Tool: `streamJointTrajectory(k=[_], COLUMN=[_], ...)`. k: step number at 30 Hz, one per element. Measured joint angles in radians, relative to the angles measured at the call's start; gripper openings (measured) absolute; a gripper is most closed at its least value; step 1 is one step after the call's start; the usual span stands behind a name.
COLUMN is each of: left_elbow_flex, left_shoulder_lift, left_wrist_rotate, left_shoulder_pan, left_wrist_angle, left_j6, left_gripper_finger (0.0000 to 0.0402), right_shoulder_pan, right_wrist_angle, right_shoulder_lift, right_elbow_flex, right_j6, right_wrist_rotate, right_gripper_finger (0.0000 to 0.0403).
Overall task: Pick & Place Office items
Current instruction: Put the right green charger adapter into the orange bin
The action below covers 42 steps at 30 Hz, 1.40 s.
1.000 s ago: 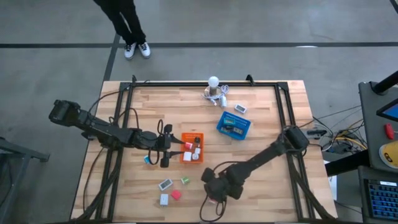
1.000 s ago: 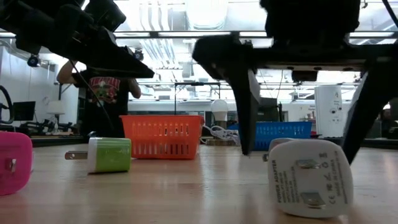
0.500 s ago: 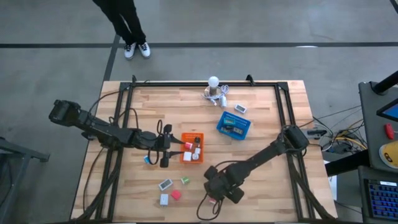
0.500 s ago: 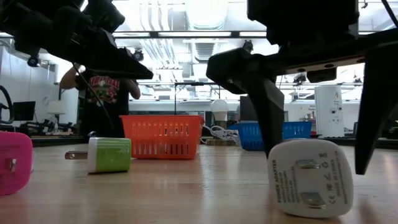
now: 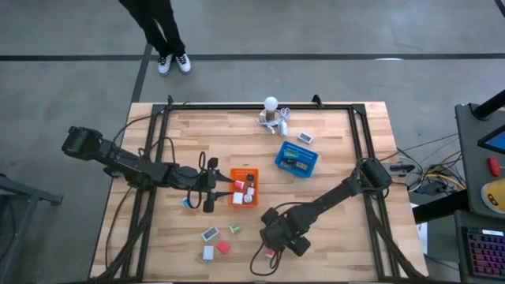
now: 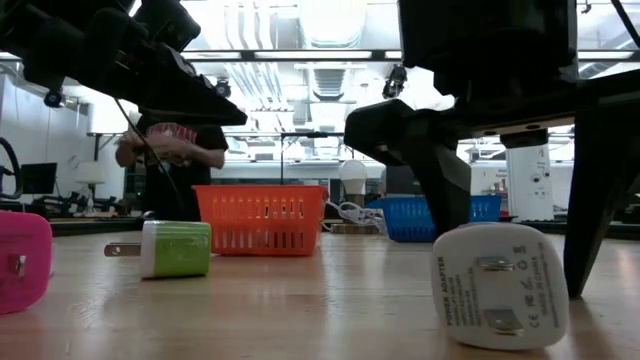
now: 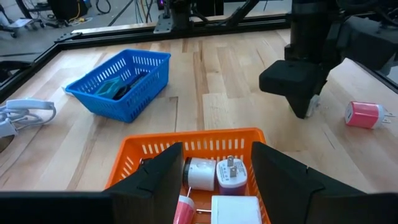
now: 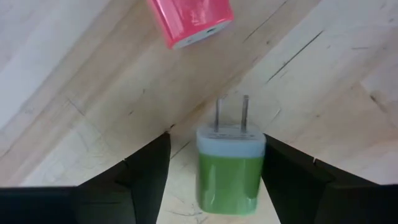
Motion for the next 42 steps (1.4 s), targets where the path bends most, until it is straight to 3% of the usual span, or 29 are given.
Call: streamJointTrajectory(k=[6, 12, 27, 42], left_elbow_flex=[0.000, 0.000, -0.019, -0.111], left_shoulder_lift=[0.000, 0.000, 0.000, -0.002], left_wrist_rotate=[0.000, 0.000, 0.000, -0.019], left_shoulder_pan=[0.000, 0.000, 0.000, 0.000], left_wrist_angle=[0.000, 0.000, 0.027, 0.185], left_j6=[0.000, 0.000, 0.016, 0.023], left_gripper_finger=[0.0195, 0.0195, 0.0195, 0.0195], right_shoulder_pan=[-0.003, -0.003, -0.003, -0.052], right_wrist_angle=[0.002, 0.001, 0.042, 0.499], right_shoulder_lift=[0.000, 0.000, -0.002, -0.077], right_elbow_flex=[-0.002, -0.002, -0.006, -0.110], right_j6=[0.014, 0.014, 0.007, -0.003], right_wrist_rotate=[0.000, 0.006, 0.018, 0.055], right_gripper_finger=[0.0199, 0.0123, 0.0123, 0.0123])
